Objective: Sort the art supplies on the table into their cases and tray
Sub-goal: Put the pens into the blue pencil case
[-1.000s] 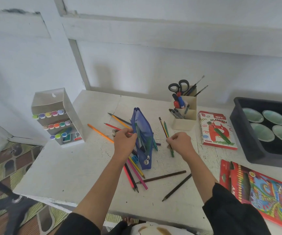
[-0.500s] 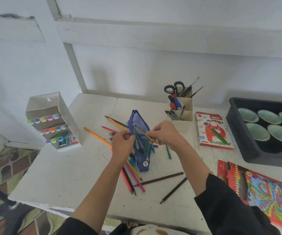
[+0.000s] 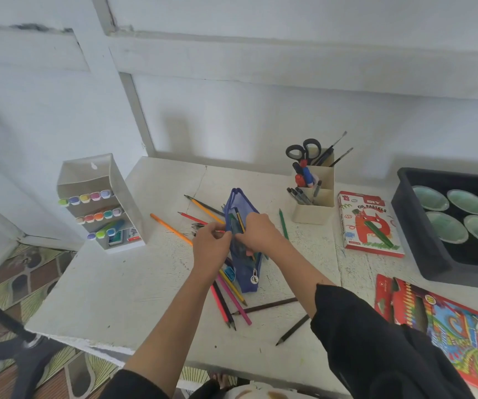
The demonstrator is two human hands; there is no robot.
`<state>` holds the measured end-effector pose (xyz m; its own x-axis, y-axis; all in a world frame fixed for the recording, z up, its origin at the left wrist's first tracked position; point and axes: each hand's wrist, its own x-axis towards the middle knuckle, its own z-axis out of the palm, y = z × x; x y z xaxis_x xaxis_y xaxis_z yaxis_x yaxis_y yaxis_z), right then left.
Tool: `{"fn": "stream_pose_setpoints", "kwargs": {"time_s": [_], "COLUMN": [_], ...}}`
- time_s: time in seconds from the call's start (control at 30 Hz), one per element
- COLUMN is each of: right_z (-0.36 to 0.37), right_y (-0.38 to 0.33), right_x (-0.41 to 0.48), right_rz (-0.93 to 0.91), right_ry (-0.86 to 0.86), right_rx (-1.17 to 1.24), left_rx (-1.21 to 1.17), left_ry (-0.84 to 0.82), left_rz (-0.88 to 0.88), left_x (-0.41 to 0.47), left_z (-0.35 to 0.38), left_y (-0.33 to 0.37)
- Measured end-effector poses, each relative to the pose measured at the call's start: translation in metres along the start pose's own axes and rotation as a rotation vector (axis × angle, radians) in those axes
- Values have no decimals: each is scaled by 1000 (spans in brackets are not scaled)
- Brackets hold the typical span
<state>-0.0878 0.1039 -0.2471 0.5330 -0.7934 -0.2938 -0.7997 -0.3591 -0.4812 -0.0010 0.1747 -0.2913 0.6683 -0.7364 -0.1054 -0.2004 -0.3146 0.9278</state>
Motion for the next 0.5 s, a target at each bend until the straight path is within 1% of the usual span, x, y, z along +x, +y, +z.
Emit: {"fn": "stream_pose_setpoints", "kwargs": {"time_s": [0.13,0.23,0.37,0.47,0.5], "right_z": [-1,-4,-9,-11,-12], "right_y": [-1,0,0,1,3], "right_x": [1,-1,0,0,0], "right_rz": [11,44,71,84,78], "right_ry": [-47,-93,-72,-87,-60], "right_rx": [55,142,329,453,483], "left_rx": [-11,-6,-11,-10,-8], "left_ry": [-4,-5,-9,-2,-1], "left_rz": [-11,-10,-2,-15,-20], "left_x": [-2,-3,-4,-5,-5], "left_z": [-3,-4,-5,-7,-7], "left_y": [1,2,2,1,1]}}
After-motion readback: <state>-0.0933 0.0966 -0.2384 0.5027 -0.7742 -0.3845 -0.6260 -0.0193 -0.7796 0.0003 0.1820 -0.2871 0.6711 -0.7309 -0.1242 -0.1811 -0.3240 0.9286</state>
